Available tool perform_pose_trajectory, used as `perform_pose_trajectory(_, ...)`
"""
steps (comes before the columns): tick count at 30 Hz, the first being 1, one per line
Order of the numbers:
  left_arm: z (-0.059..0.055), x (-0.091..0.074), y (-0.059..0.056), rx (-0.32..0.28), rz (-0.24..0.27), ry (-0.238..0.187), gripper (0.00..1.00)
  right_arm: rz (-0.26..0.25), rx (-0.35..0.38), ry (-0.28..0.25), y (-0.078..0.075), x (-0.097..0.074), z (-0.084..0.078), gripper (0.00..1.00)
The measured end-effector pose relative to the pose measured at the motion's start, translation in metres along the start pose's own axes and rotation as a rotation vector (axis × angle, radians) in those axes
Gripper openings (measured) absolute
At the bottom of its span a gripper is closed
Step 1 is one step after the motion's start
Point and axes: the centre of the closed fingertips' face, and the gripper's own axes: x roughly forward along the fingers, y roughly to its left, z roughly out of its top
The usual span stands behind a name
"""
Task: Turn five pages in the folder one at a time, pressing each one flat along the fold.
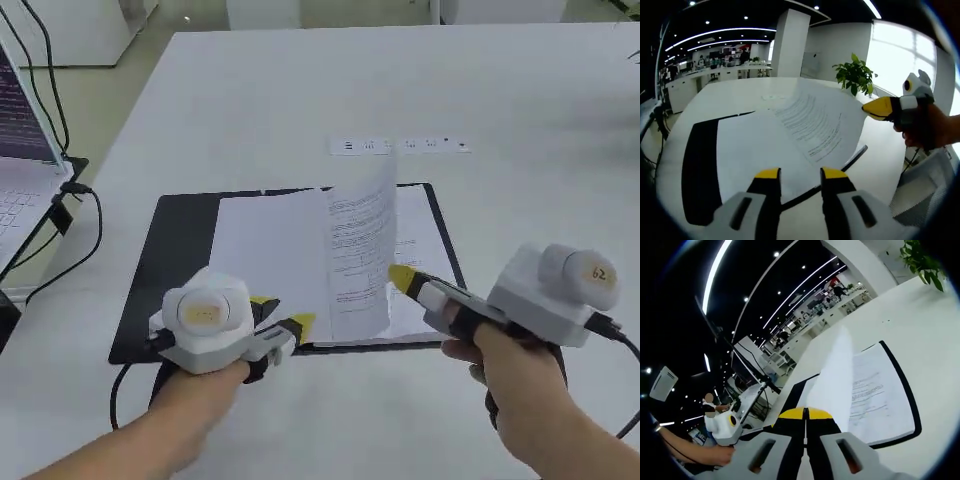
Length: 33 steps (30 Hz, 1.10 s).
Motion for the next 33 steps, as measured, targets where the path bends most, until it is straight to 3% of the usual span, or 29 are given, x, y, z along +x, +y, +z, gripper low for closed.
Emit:
perform_pose_trajectory(4,0.000,-0.022,0.015,-0.025,0.023,-0.025,0.31,0.041,-0.006,0.022,0.023,0.016,-0.010,0.00)
perform_pose_trajectory(15,-0.008,-0.066,0.048,-0.063,0.084,-0.058,0.32,0.109,-0.013,0.111,0.067,0.063,-0.048,0.00)
perform_pose_trajectory(24,-0.015,-0.088,0.070,-0.090,0.131,-0.070,0.32,0.116,-0.036,0.215,0.077,0.100,-0.086,0.00)
perform_pose_trajectory(33,-0.022,-0.095,0.085,-0.120,0.157,-0.067,0.32,0.112,-0.063,0.308,0.085,0.126,-0.120,0.00)
